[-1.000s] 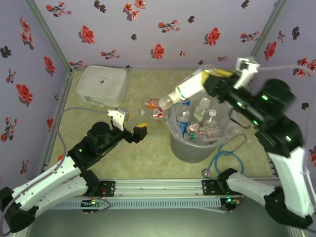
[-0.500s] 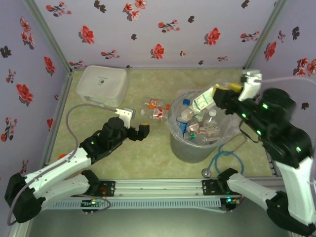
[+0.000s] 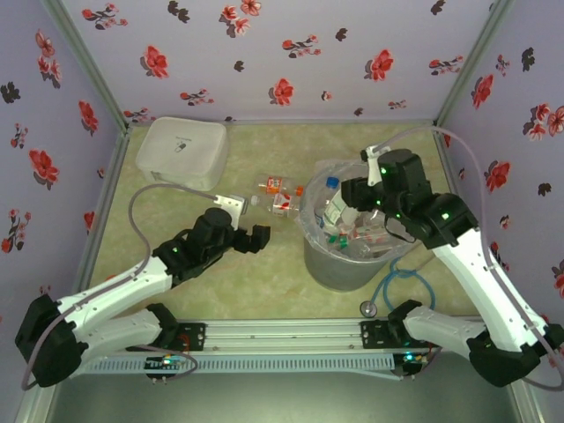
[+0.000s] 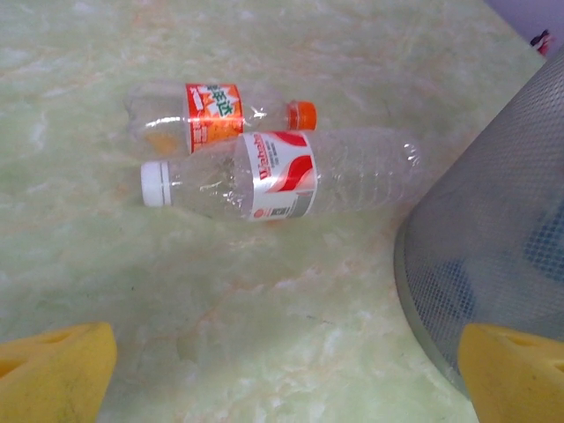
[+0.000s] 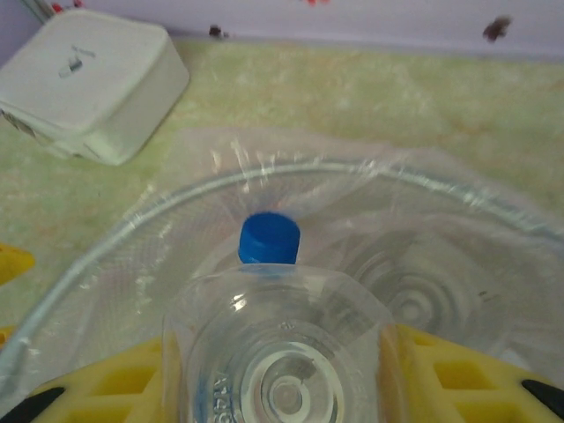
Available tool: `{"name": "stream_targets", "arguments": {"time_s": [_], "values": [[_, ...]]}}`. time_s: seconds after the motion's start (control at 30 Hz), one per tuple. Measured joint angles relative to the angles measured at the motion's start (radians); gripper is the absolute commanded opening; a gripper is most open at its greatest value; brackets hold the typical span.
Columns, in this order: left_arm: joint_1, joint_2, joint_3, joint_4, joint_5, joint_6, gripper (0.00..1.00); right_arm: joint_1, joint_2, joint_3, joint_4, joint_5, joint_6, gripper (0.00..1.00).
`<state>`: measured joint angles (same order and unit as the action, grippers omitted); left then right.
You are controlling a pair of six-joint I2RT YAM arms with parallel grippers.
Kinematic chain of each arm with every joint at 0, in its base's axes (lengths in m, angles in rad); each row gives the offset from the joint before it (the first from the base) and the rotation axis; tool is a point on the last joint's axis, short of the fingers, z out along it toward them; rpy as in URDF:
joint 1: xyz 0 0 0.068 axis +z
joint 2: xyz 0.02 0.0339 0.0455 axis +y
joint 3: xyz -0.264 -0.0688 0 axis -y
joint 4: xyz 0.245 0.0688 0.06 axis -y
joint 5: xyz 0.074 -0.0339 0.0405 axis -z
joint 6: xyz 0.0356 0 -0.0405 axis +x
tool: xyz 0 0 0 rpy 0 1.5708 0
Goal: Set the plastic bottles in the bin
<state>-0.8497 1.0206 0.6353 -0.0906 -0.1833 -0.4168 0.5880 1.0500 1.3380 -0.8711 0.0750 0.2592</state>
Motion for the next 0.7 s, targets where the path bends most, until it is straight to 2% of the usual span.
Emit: {"name": "stream_targets", "arguments": {"time_s": [0.07,0.1,0.13,0.2,0.33,0.4,0.47,0.57,0.7], "values": [[0.0,0.018,0.006,-0.002,0.0,0.0,1.0,0.01,0.013,-0.04,0.022,-0.005,0.021,0.0],[0.0,0.025,0.01,-0.002,0.0,0.0,1.0,0.016,0.019,-0.058,0.034,-0.008,0.031,0.02],[0.0,0.03,0.012,0.001,0.0,0.0,1.0,0.021,0.021,-0.074,0.04,-0.007,0.038,0.09],[0.0,0.031,0.013,0.008,0.0,-0.001,1.0,0.027,0.013,-0.091,0.053,-0.006,0.045,0.25],[0.002,0.033,0.015,0.035,0.011,-0.001,1.0,0.027,-0.009,-0.098,0.059,-0.008,0.075,0.71],[0.006,0.041,0.027,0.039,0.019,-0.001,1.0,0.027,-0.023,-0.093,0.054,-0.009,0.086,0.88],[0.009,0.046,0.035,0.044,0.026,-0.001,1.0,0.027,-0.038,-0.066,0.028,-0.007,0.085,0.91],[0.021,0.047,0.039,0.047,0.038,-0.005,1.0,0.027,-0.066,0.0,-0.003,0.013,0.081,0.88],[0.052,0.055,0.041,0.046,0.059,-0.026,1.0,0.026,-0.093,0.073,-0.037,0.071,0.05,0.71]]}}
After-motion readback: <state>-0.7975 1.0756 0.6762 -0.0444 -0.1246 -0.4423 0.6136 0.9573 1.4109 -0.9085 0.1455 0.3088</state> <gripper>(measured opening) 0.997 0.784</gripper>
